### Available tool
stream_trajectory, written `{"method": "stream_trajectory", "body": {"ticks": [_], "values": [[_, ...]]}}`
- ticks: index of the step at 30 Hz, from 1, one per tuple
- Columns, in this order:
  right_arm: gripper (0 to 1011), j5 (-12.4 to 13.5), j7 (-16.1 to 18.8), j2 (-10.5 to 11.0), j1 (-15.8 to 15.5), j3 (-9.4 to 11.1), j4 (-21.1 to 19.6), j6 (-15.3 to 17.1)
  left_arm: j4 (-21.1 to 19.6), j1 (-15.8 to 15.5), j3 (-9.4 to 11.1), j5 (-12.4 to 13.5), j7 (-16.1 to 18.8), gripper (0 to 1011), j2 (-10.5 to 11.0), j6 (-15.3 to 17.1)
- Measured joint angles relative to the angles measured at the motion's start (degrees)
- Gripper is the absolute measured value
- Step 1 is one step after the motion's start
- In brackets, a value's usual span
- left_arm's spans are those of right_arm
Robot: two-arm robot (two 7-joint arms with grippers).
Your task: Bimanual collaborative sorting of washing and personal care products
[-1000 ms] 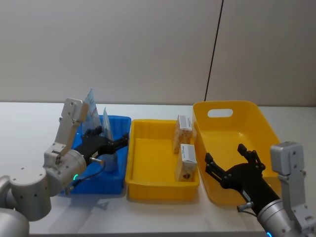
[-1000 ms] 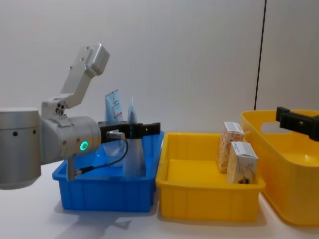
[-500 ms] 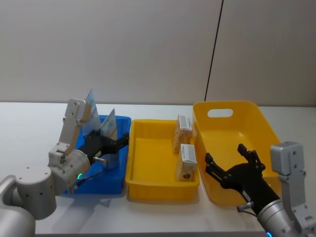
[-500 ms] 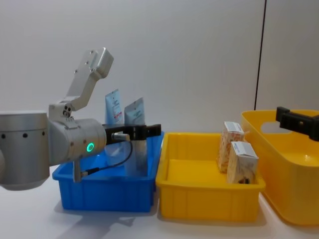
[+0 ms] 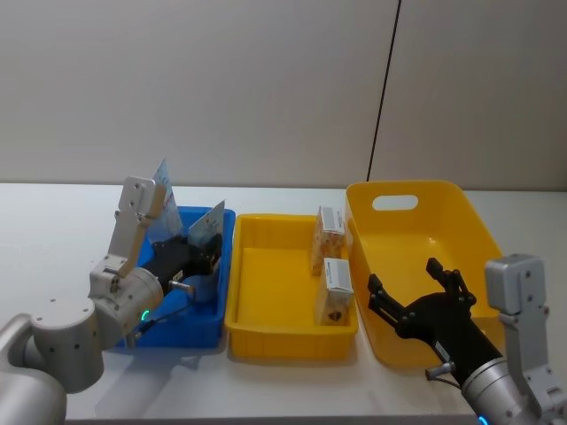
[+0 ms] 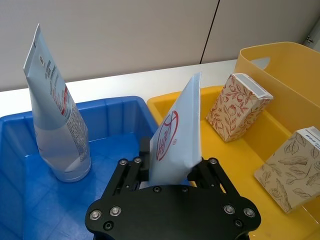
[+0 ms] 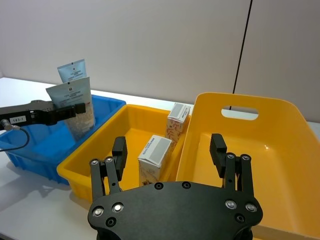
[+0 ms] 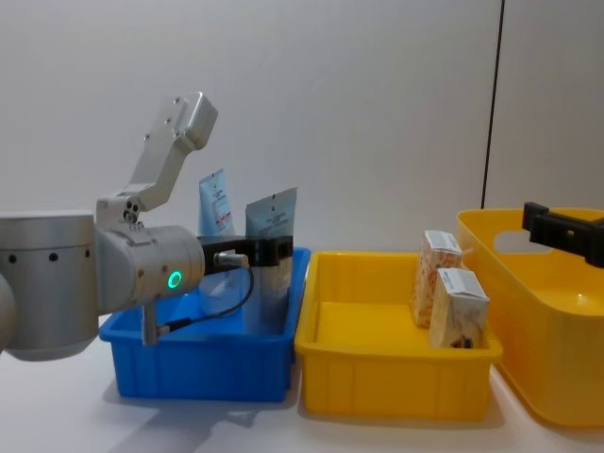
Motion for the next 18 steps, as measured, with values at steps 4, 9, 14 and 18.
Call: {"method": "stream_trajectory", "body": {"ticks": [4, 9, 14, 18], "values": [[1003, 0.0, 0.0, 0.0, 0.0, 0.0, 0.0, 0.0, -0.2, 0.0, 0.0, 0.1, -0.1, 314, 0.1, 0.0], [1003, 0.0, 0.0, 0.0, 0.0, 0.0, 0.0, 0.0, -2.4, 0.8, -0.1, 0.3, -0.8, 270, 1.2, 0.1], [1003, 0.0, 0.0, 0.0, 0.0, 0.0, 0.0, 0.0, -6.2, 2.0, -0.5, 0.6, -1.4, 242, 3.1, 0.7], [1003, 0.0, 0.0, 0.0, 0.0, 0.0, 0.0, 0.0, -9.7, 3.1, -1.0, 0.7, -1.6, 225, 4.6, 1.3]]}}
